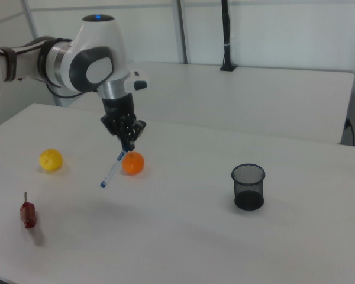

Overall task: Take marker pen
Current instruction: 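Carry the marker toward the orange and lower it to the table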

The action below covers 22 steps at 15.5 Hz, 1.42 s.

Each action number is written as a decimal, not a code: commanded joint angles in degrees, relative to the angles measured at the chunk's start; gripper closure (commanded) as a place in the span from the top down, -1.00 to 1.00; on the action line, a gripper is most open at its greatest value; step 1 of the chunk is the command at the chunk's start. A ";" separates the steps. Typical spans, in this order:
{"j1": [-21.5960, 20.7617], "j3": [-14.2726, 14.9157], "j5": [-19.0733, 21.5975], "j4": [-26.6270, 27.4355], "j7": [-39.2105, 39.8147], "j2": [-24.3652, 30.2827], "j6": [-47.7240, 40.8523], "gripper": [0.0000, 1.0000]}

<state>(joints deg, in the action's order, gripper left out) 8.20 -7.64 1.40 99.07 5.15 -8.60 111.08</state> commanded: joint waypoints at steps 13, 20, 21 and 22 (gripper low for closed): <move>-7.58 -0.09 0.18 7.72 -6.38 -11.08 21.89 -0.94; -8.64 -0.09 -0.17 7.55 -6.38 -12.58 22.60 0.08; -8.64 -0.09 -0.17 7.46 -6.38 -12.58 22.60 0.31; -8.64 -0.09 -0.17 7.37 -6.38 -12.58 22.60 0.48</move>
<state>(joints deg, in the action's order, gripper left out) -0.20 -7.80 1.39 105.68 -0.30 -21.50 131.92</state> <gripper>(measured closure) 0.590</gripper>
